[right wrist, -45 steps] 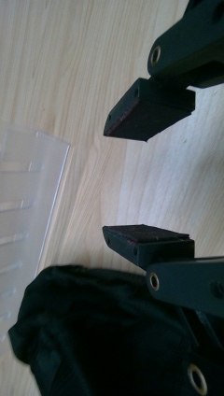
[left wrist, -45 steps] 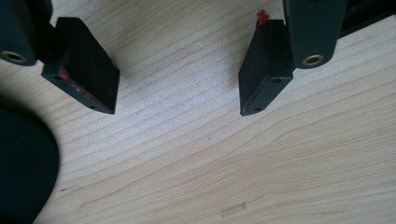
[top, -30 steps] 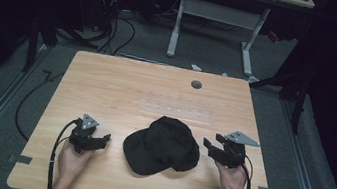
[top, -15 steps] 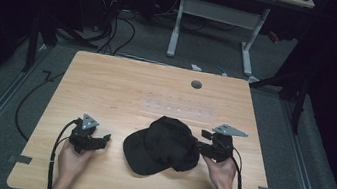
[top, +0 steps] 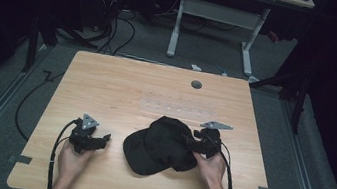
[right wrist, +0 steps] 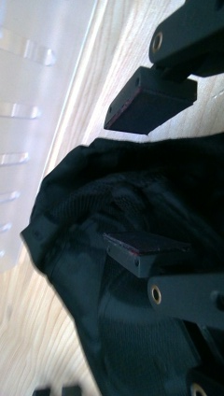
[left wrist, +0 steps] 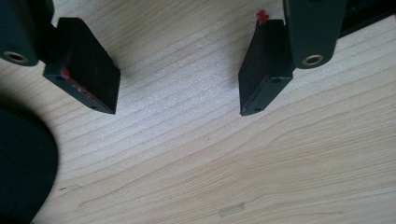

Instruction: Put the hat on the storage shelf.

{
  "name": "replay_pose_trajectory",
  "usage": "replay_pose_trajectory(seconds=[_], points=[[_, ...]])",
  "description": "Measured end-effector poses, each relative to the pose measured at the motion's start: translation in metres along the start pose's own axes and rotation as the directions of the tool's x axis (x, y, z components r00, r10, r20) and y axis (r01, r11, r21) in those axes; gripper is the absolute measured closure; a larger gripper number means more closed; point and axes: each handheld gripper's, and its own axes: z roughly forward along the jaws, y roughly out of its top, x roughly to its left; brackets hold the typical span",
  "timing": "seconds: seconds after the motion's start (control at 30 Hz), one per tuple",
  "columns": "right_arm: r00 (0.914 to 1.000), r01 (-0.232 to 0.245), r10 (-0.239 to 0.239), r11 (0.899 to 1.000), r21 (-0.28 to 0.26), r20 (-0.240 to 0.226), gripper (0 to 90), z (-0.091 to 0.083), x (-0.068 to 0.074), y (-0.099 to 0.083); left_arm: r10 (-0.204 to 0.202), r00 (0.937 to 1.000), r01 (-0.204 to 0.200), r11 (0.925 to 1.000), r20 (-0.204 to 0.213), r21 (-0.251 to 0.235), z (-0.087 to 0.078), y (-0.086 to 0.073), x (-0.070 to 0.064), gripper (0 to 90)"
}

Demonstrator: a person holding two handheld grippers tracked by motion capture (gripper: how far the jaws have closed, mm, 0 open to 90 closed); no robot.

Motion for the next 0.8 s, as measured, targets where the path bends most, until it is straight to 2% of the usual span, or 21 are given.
replay_pose_trajectory(seconds=[0.23,0.3,0.4,0.5,0.57,0.8], points=[[0.9997,-0.024,0.023,1.000,0.012,0.007,38.1,0.007,-0.004,-0.003,0.000,1.0000,0.000,1.0000,0.000,-0.001,0.000,0.000,0.000,29.7],[0.9992,-0.040,0.040,0.999,0.030,0.006,38.0,0.011,-0.005,-0.004,0.001,1.0000,-0.001,1.0000,-0.001,-0.001,0.000,0.000,0.000,29.8],[0.9991,-0.041,0.040,0.998,0.043,0.010,38.1,0.015,-0.006,-0.005,0.001,1.0000,-0.001,1.0000,-0.001,0.000,0.000,0.000,0.000,29.7],[0.9989,-0.047,0.047,0.996,0.069,0.003,45.3,0.021,-0.007,-0.007,-0.001,1.0000,0.001,1.0000,-0.001,-0.001,0.000,0.000,0.000,29.8],[0.9989,-0.044,0.045,0.996,0.072,-0.010,52.3,0.023,-0.007,-0.007,-0.001,1.0000,0.001,1.0000,-0.001,-0.002,0.000,0.000,0.000,29.8],[0.9987,-0.039,0.041,0.997,0.071,-0.030,64.5,0.025,-0.008,-0.008,0.001,1.0000,-0.001,1.0000,-0.002,0.000,0.000,0.000,0.000,29.6]])
